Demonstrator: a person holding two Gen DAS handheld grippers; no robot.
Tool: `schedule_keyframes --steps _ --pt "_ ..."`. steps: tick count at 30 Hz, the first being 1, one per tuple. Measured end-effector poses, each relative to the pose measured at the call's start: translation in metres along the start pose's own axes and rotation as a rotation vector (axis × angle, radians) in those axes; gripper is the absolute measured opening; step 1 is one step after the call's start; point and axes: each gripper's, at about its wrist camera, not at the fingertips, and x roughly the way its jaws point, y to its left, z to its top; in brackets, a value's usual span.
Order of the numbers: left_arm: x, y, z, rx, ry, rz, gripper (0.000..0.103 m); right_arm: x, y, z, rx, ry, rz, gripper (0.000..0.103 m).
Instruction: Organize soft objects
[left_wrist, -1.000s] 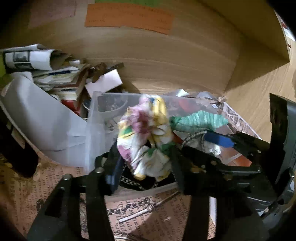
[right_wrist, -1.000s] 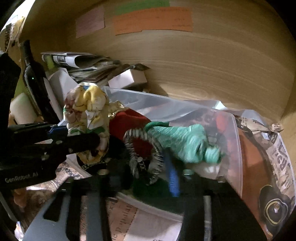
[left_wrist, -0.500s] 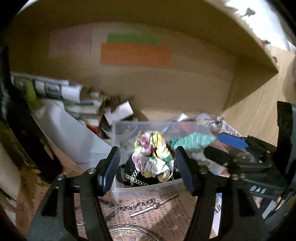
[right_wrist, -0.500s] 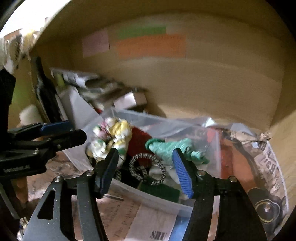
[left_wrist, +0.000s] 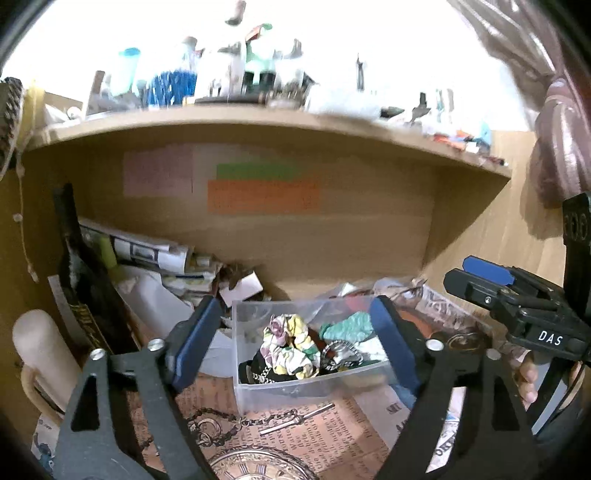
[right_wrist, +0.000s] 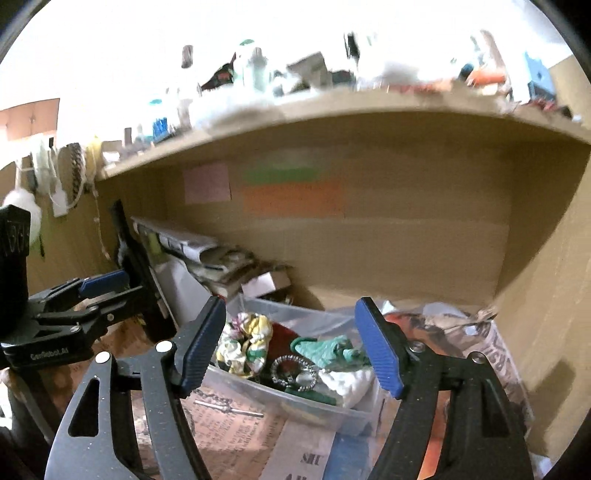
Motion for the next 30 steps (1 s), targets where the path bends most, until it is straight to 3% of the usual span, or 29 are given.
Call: schedule_keyframes --steps 2,4,9,13,30 --pt "-0.007 -0.003 0.001 0.009 -0.018 0.002 0.090 -0.007 0.002 0.000 0.000 -0.017 -0.001 0.072" --pt "-0.016 -0.005 0.002 0.012 -0.036 0.001 0.094 -0.014 0.005 0.000 -0.002 -0.037 -0.006 0.082" --pt "-0.029 -0.009 0.001 0.010 -0.063 0.004 0.101 -0.026 0.011 -0.002 -0.004 -0.061 -0.007 0.086" --pt "-0.032 -0.012 -0.001 0.012 -0.069 0.005 0.102 -0.031 0.015 -0.004 -0.006 -0.078 -0.022 0.101" --pt "-0.031 -0.012 -0.004 0.000 -0.062 0.014 0.103 -0.033 0.019 -0.007 0.005 -0.073 -0.018 0.103"
